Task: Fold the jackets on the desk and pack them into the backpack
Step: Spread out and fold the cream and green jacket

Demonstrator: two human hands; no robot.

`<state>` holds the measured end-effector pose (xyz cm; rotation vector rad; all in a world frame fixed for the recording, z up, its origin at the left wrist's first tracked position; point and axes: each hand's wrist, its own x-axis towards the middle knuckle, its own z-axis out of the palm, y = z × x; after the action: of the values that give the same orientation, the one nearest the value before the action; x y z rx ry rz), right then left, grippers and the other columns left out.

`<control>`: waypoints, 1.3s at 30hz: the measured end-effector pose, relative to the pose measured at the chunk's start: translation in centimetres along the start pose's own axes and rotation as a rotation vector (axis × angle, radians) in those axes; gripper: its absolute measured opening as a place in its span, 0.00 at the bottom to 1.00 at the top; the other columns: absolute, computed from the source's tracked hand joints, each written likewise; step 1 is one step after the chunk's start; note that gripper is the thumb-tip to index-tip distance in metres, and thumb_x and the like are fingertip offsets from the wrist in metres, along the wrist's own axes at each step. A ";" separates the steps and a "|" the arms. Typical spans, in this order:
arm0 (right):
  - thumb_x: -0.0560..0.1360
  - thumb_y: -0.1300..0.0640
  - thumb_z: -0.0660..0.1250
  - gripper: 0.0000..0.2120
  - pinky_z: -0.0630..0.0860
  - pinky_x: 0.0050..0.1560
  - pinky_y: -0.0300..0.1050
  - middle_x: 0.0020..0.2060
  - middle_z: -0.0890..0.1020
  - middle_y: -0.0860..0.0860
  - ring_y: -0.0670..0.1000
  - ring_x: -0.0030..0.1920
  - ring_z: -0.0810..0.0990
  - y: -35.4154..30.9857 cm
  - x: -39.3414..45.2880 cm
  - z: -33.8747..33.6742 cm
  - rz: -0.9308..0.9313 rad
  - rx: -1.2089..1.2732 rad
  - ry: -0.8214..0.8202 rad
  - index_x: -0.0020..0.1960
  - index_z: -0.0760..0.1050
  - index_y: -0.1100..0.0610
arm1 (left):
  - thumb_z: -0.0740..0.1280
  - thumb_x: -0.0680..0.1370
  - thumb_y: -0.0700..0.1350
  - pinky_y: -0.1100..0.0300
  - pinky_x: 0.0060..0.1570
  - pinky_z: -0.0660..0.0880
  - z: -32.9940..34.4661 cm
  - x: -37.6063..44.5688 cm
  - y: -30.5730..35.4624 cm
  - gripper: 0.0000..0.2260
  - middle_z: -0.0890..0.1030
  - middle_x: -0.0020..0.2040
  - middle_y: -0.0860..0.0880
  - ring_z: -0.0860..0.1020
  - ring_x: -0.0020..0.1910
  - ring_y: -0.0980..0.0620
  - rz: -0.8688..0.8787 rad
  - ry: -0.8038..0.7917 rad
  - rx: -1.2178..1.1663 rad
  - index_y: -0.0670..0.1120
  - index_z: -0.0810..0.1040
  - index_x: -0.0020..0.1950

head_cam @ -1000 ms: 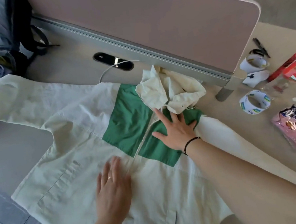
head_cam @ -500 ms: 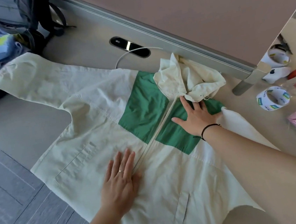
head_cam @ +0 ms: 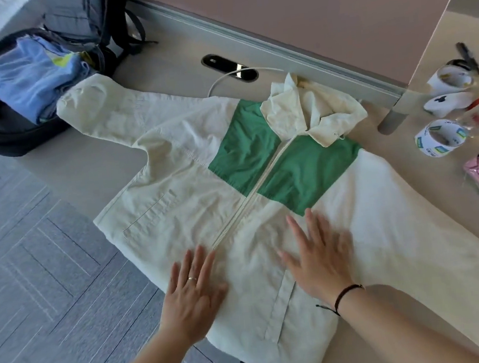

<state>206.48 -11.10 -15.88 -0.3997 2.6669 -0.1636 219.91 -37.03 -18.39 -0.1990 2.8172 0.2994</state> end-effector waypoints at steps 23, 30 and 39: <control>0.76 0.26 0.38 0.37 0.39 0.72 0.75 0.79 0.33 0.48 0.53 0.80 0.34 3.0 -7.1 1.0 0.248 0.154 -0.141 0.77 0.28 0.40 | 0.54 0.81 0.66 0.48 0.75 0.63 -4.7 -2.6 2.6 0.39 0.59 0.81 0.51 0.62 0.78 0.48 -0.145 -0.364 -0.094 0.56 0.31 0.79; 0.79 0.30 0.40 0.36 0.35 0.76 0.68 0.80 0.35 0.48 0.53 0.80 0.36 0.6 -6.1 -0.5 0.185 0.239 -0.099 0.79 0.29 0.43 | 0.60 0.82 0.59 0.47 0.66 0.74 -8.9 0.9 3.6 0.38 0.66 0.78 0.47 0.74 0.69 0.45 -0.096 -0.317 -0.092 0.56 0.36 0.81; 0.80 0.31 0.42 0.35 0.37 0.78 0.61 0.81 0.38 0.48 0.53 0.81 0.38 -2.3 2.5 -3.8 0.227 0.299 0.051 0.80 0.34 0.43 | 0.61 0.82 0.58 0.44 0.76 0.61 -11.8 14.0 4.7 0.35 0.54 0.82 0.51 0.57 0.80 0.47 0.196 -0.196 -0.131 0.54 0.46 0.82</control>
<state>203.21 -13.88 -13.09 0.0026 2.6552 -0.4987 202.60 -36.60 -10.84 0.0767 2.6263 0.5181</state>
